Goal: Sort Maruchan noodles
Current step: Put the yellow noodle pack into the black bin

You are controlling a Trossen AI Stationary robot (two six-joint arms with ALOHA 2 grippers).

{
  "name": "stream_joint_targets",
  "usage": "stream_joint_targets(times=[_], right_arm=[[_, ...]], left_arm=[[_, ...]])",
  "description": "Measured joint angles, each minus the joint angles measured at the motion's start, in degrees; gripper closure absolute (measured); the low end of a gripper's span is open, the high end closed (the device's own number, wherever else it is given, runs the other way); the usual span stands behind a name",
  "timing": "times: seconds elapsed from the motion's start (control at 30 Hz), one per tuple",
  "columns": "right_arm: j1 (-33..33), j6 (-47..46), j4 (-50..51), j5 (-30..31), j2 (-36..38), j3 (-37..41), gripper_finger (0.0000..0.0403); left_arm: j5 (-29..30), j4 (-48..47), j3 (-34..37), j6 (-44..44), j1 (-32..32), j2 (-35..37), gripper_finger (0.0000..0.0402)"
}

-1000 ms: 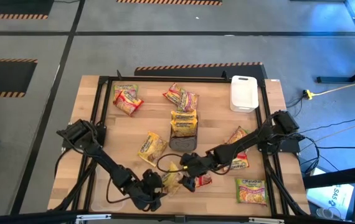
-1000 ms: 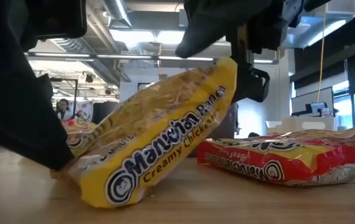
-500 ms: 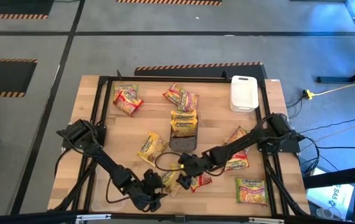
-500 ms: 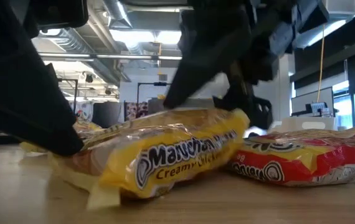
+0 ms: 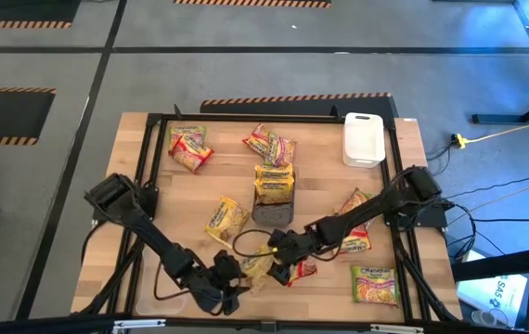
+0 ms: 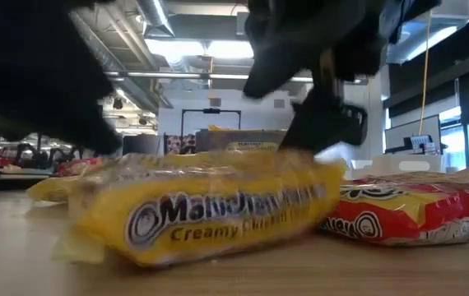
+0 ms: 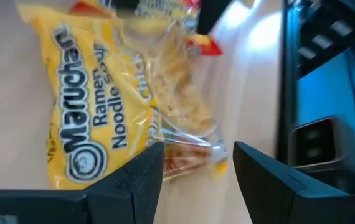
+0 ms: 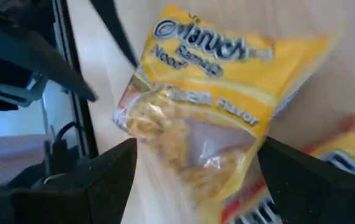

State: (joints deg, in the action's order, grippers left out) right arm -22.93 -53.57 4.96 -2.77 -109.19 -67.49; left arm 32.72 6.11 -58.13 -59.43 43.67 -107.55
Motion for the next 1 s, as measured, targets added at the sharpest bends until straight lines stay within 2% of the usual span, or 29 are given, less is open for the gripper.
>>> stream_joint_targets(times=[0.17, 0.4, 0.6, 1.0], right_arm=[[0.17, -0.11, 4.22, 3.78, 1.36, -0.01, 0.0096], [0.14, -1.37, 3.33, 5.15, -0.67, 0.07, 0.0096], [0.10, -1.69, 1.19, 4.48, -2.47, -0.04, 0.0096], [0.01, -2.33, -2.53, 0.59, -3.63, -0.01, 0.0096]], left_arm=[[-1.06, -0.55, -0.12, -3.67, 1.40, 1.66, 0.0214], [-4.17, -0.10, -0.07, -15.37, 1.83, -2.10, 0.0214], [-3.08, -0.52, -0.10, -16.94, 0.15, -4.93, 0.0214], [-1.88, -3.78, -0.17, -16.71, -2.02, -4.96, 0.0214]])
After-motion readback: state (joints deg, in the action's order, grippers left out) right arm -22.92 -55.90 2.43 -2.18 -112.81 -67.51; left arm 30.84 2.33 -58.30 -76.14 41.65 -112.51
